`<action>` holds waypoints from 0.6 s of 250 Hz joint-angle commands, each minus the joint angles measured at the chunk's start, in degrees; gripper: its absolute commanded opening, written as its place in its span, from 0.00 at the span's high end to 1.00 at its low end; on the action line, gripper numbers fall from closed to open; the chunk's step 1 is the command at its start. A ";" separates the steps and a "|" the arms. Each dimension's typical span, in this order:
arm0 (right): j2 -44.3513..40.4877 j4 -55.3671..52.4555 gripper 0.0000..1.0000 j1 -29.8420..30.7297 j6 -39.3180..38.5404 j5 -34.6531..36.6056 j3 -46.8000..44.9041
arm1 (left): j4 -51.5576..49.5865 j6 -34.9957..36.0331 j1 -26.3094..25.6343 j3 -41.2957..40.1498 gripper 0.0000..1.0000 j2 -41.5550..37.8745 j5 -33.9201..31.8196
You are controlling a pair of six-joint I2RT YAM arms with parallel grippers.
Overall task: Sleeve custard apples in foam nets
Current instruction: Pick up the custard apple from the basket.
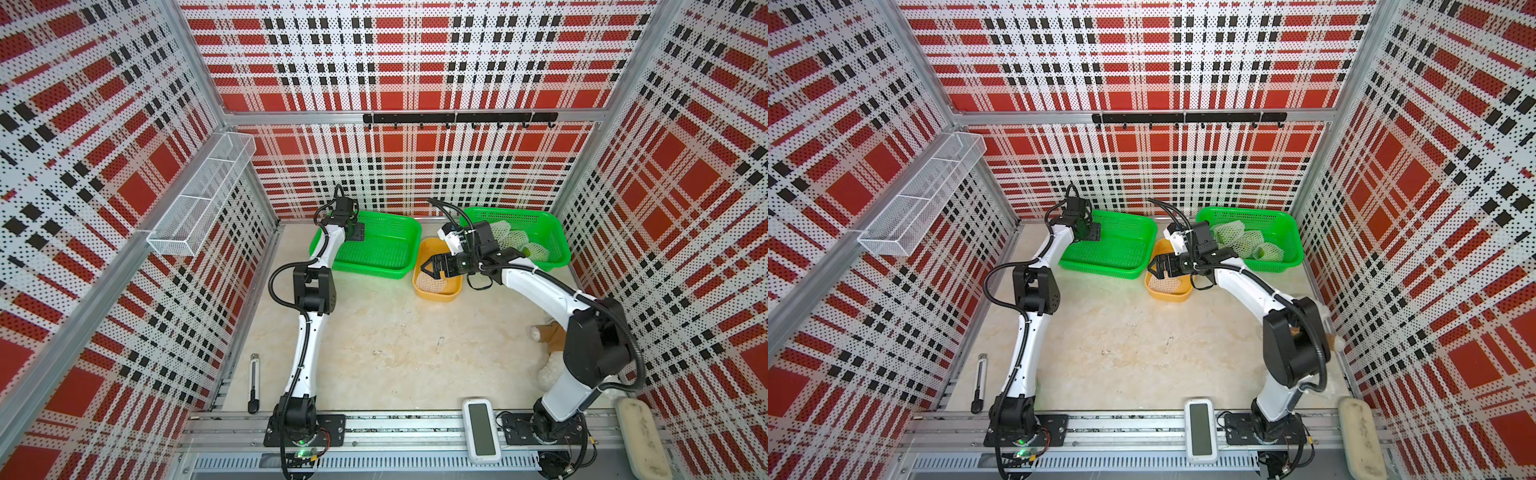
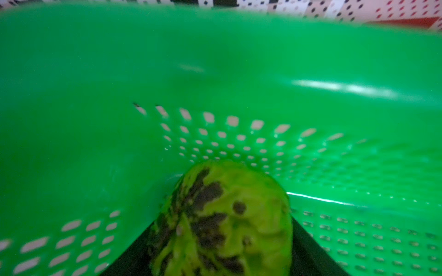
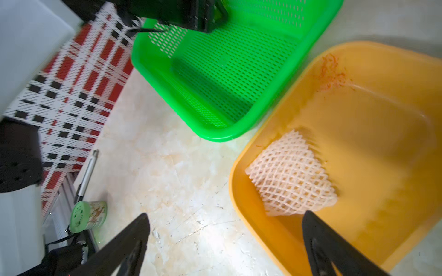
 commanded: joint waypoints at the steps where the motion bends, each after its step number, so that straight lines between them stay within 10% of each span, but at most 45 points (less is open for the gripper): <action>1: 5.02 -5.01 0.03 0.43 -1.54 5.30 4.55 | 2.38 -0.59 0.58 -0.30 0.33 -0.39 3.60; 60: 13.78 -8.51 0.11 0.56 -6.25 11.36 11.83 | 9.50 -0.10 0.90 -10.36 0.52 -8.17 9.79; 150: 25.90 -17.12 0.39 0.64 -13.98 16.37 25.79 | 15.39 -0.05 0.24 -32.41 0.55 -29.75 16.28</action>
